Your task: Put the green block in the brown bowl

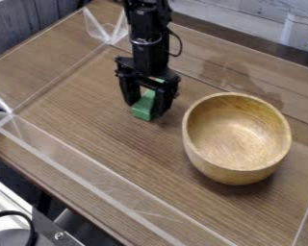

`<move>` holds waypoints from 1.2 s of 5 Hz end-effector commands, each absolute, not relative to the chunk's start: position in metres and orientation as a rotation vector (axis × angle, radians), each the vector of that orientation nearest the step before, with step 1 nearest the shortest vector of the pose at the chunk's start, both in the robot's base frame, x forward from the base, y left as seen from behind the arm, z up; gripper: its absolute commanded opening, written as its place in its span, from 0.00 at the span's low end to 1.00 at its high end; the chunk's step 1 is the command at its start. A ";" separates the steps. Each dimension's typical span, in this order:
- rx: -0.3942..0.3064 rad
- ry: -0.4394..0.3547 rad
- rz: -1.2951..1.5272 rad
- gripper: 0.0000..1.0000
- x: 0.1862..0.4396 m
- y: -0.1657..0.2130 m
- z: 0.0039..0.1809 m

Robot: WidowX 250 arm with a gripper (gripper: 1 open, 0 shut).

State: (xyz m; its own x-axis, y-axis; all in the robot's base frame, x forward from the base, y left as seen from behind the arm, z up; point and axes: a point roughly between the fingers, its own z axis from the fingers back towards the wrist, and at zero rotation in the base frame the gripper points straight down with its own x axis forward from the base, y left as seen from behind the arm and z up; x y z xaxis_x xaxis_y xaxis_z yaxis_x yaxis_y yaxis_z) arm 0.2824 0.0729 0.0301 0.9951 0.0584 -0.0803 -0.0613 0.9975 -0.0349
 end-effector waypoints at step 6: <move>-0.039 -0.040 0.095 1.00 0.296 0.081 0.070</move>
State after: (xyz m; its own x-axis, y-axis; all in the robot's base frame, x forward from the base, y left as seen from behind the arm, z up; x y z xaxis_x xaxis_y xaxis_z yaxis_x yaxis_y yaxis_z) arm 0.2857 0.0750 0.0497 0.9948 0.0944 -0.0372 -0.0964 0.9938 -0.0551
